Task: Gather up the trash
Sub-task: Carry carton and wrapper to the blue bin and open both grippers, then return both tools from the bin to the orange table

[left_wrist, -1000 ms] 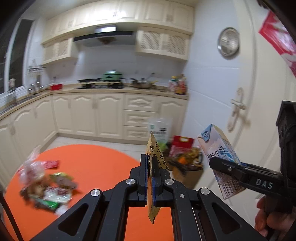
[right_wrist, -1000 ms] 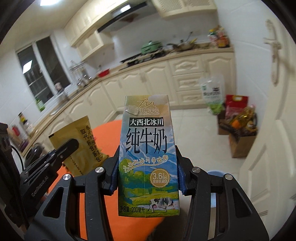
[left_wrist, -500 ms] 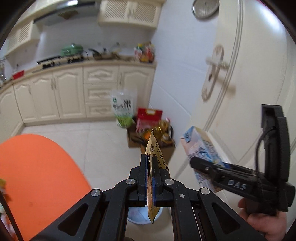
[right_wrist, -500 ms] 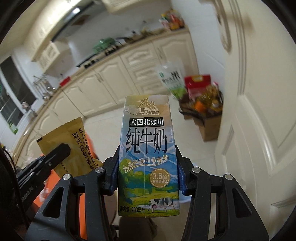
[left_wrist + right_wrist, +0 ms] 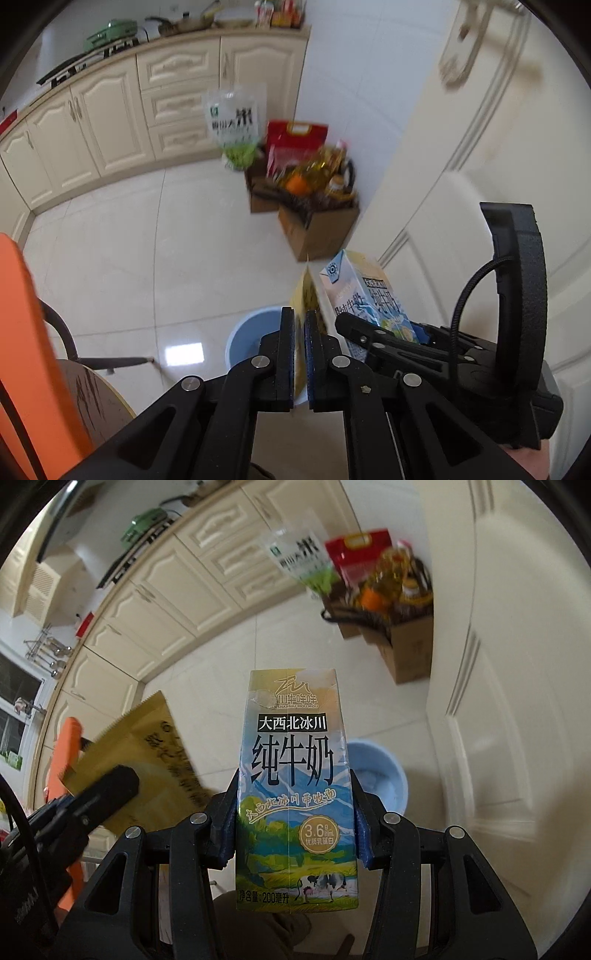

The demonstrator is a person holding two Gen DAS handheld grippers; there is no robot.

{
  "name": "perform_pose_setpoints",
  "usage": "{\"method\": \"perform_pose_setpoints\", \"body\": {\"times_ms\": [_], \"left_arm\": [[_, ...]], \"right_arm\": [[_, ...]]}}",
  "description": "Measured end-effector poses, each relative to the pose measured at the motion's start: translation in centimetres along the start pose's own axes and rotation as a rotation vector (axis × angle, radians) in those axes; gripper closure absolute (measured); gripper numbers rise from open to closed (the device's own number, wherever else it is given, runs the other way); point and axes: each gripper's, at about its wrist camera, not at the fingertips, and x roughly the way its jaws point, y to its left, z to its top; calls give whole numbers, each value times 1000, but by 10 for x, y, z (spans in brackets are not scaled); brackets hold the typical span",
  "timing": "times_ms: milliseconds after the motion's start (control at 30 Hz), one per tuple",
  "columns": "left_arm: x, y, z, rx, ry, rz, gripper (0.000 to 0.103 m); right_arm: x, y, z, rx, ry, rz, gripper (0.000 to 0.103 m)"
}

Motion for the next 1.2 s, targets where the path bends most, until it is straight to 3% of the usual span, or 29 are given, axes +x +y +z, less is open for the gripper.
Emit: {"method": "perform_pose_setpoints", "body": {"times_ms": [100,167,200,233,333,533,600,833,1033,1200], "left_arm": [[34,-6,24,-2,73,27,89],[46,-11,38,-2,84,56,71],[49,-14,44,-6,76,65,57],[48,-14,45,-7,65,72,47],[40,-18,54,0,20,100,35],[3,-18,52,-13,-86,108,1],[-11,-19,48,-10,-119,116,1],[-78,1,6,-36,-242,127,1],[-153,40,-58,-81,-339,137,1],[-229,78,-144,-129,-422,171,1]], "right_arm": [[23,-10,1,17,28,-1,55],[34,-14,1,26,43,-3,54],[40,-18,1,34,53,-3,53],[43,-21,-1,41,57,-3,43],[42,-31,-2,81,36,-16,19],[16,-24,-9,88,0,-49,5],[2,-16,-9,80,-26,-55,0],[-61,26,-14,38,-127,-33,0],[-114,86,-22,-49,-214,6,0],[-151,158,-42,-163,-277,67,0]]}}
